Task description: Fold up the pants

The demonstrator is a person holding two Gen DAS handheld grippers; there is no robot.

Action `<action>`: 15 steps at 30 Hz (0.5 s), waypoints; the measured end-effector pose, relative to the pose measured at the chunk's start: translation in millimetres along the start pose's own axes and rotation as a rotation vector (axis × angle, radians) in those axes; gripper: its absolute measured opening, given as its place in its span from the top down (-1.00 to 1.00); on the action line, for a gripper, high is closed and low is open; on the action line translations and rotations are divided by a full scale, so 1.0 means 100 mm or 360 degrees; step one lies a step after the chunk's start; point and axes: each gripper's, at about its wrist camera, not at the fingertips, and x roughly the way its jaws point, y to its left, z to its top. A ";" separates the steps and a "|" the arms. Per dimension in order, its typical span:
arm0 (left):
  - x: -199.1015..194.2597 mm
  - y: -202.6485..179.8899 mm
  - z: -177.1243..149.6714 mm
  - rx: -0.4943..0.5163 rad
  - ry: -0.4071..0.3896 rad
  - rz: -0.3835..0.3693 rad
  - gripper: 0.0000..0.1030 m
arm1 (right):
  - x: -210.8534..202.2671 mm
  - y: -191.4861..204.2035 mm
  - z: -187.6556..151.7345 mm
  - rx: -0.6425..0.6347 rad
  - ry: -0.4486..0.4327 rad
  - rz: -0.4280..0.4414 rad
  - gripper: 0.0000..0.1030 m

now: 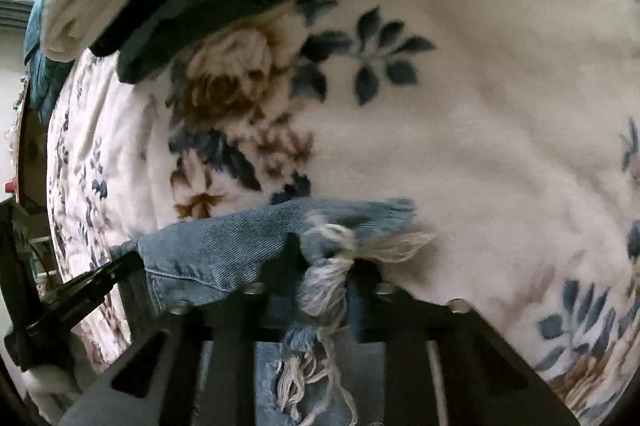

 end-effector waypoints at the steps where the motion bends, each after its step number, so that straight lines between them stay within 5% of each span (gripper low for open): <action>1: -0.07 0.00 -0.04 -0.0014 -0.0022 -0.0013 0.90 | -0.09 0.01 -0.05 -0.0003 -0.0030 0.0021 0.76; 9: -0.98 -0.01 -0.50 -0.0076 -0.0214 -0.0178 0.90 | -0.99 0.05 -0.71 -0.0045 -0.0220 0.0147 0.80; 15: -1.52 0.11 -1.23 -0.0095 -0.0271 -0.0269 0.90 | -1.68 0.10 -1.67 -0.0111 -0.0288 0.0217 0.80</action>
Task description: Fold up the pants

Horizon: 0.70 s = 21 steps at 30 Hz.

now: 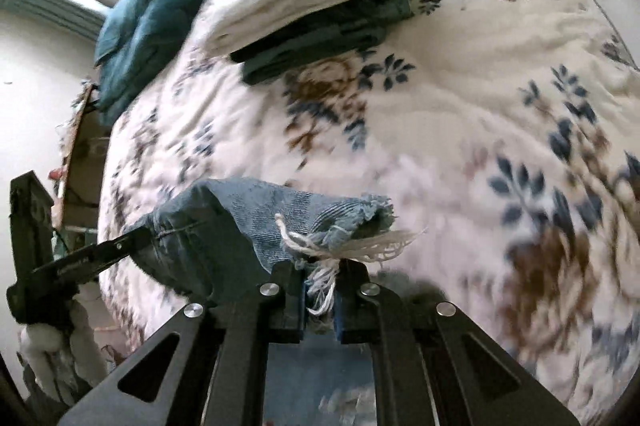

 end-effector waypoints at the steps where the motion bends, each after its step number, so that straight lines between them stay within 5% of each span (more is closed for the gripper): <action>1: -0.11 0.04 -0.15 -0.0021 0.0010 -0.0011 0.89 | -0.14 0.04 -0.22 0.0000 0.0015 0.0024 0.80; 7: -0.30 0.39 -1.23 -0.0219 0.0247 0.0004 0.89 | -0.20 0.08 -1.43 0.0087 0.0299 0.0081 0.80; 13: 0.24 0.88 -2.02 -0.0283 0.0516 0.0264 0.77 | 0.36 -0.16 -2.46 0.0062 0.0734 -0.0017 0.67; 17: 0.46 1.07 -2.26 -0.0300 0.0622 0.0298 0.65 | 0.59 -0.40 -2.73 0.0080 0.0975 -0.0089 -0.52; 18: 0.40 1.11 -2.31 -0.0337 0.0625 0.0261 0.65 | 0.54 -0.45 -2.75 0.0100 0.0976 -0.0092 -0.67; 21: 0.22 1.20 -2.37 -0.0458 0.0607 0.0200 0.39 | 0.30 -0.59 -2.66 0.0185 0.0921 -0.0091 -0.67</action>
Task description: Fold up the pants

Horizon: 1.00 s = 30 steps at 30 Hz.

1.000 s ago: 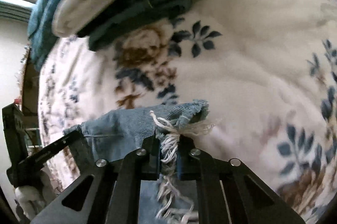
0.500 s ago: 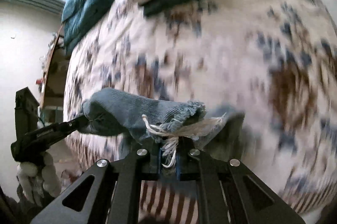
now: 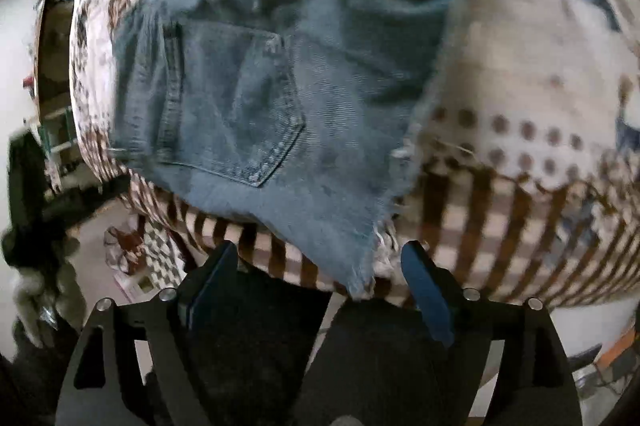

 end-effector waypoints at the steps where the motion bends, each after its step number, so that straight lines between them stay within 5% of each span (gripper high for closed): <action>1: -0.07 0.03 0.00 -0.0039 -0.0022 -0.0016 0.28 | -0.13 -0.08 0.02 0.0055 -0.0062 0.0008 -0.67; 3: -0.17 0.00 0.11 -0.0071 -0.0062 -0.0049 0.18 | -0.31 -0.19 0.13 0.0165 -0.0159 0.0064 -0.67; 7: -0.21 -0.42 0.82 0.0032 -0.0185 -0.0147 0.09 | -0.51 -0.60 0.58 0.0521 -0.0373 0.0332 -0.67; 11: 0.16 -0.86 1.42 0.0159 -0.0112 -0.0172 0.08 | -0.41 -0.96 0.99 0.0838 -0.0414 0.0653 -0.66; 13: 0.37 -0.99 1.60 0.0212 -0.0051 -0.0093 0.08 | -0.35 -1.03 1.11 0.0923 -0.0394 0.0714 -0.33; 15: 0.48 -0.98 1.68 0.0218 -0.0025 -0.0033 0.08 | -0.52 -0.96 1.19 0.0852 -0.0463 0.0601 0.37; 17: 0.49 -0.97 1.71 0.0232 -0.0033 -0.0011 0.03 | -0.83 -0.88 1.22 0.0708 -0.0634 0.0550 0.51; 19: 0.48 -0.98 1.71 0.0265 -0.0045 0.0012 0.01 | -1.00 -0.91 1.25 0.0665 -0.0671 0.0538 0.51; 22: 0.44 -0.98 1.66 0.0288 -0.0058 0.0051 0.01 | -0.98 -1.02 1.23 0.0688 -0.0530 0.0463 0.47; 25: 0.42 -0.95 1.62 0.0272 -0.0063 0.0045 0.01 | -0.69 -1.14 1.17 0.0678 -0.0358 0.0539 -0.12; 27: 0.41 -0.93 1.59 0.0268 -0.0065 0.0044 0.01 | -0.47 -1.17 1.05 0.0713 -0.0265 0.0606 -0.19; 28: 0.45 -0.95 1.55 0.0261 -0.0058 0.0050 0.01 | -0.40 -1.21 1.01 0.0744 -0.0260 0.0650 -0.03; 29: 0.44 -0.93 1.57 0.0255 -0.0050 0.0050 0.01 | -0.34 -1.22 0.98 0.0782 -0.0269 0.0695 0.76; 30: 0.46 -0.94 1.59 0.0257 -0.0045 0.0054 0.01 | -0.38 -1.22 0.93 0.0809 -0.0324 0.0725 0.84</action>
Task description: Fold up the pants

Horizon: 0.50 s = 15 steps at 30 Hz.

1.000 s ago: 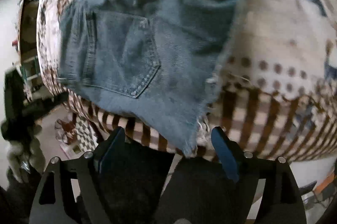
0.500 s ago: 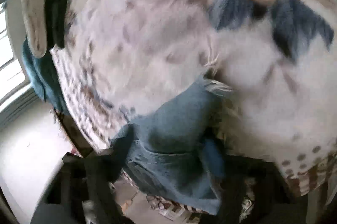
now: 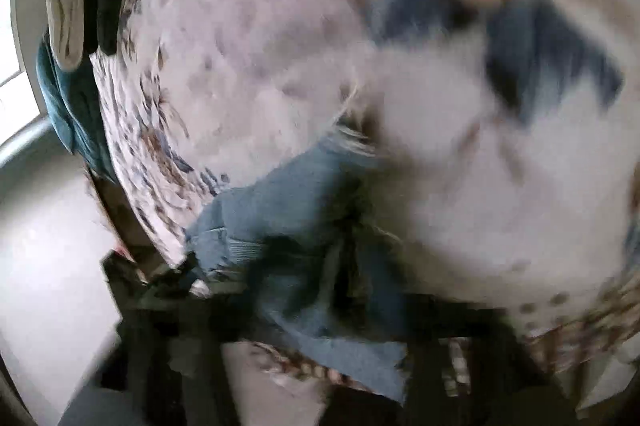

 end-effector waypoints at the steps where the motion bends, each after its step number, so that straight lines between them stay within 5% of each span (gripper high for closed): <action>1: 0.02 -0.04 0.01 0.0002 0.0004 0.0004 0.01 | -0.13 0.02 -0.03 -0.0026 -0.0103 0.0044 0.85; 4: 0.04 -0.04 -0.01 0.0034 0.0014 0.0016 0.01 | -0.52 0.05 -0.01 -0.0003 -0.0360 0.0091 0.98; 7: 0.03 -0.07 -0.01 0.0053 0.0017 0.0018 0.01 | -0.49 0.14 0.05 -0.0073 -0.0221 0.0096 0.93; 8: 0.03 -0.07 -0.02 0.0055 0.0015 0.0020 0.01 | -0.43 0.17 0.05 -0.0096 -0.0146 0.0083 0.75; 9: 0.00 -0.06 0.00 0.0053 0.0015 0.0018 0.01 | -0.39 0.17 0.05 -0.0128 -0.0100 0.0056 0.36; 11: -0.01 -0.06 -0.01 0.0064 0.0018 0.0017 0.01 | -0.23 0.26 0.02 -0.0233 -0.0022 -0.0067 0.01; 13: 0.00 -0.08 0.00 0.0062 0.0021 0.0027 0.01 | -0.03 0.27 -0.05 -0.0250 0.0044 -0.0230 0.24; 14: 0.01 -0.07 0.01 0.0056 0.0026 0.0027 0.01 | 0.02 0.24 -0.09 -0.0213 0.0044 -0.0253 0.91; 15: 0.03 -0.07 0.01 0.0051 0.0028 0.0024 0.01 | 0.01 0.20 -0.12 -0.0176 0.0021 -0.0254 0.91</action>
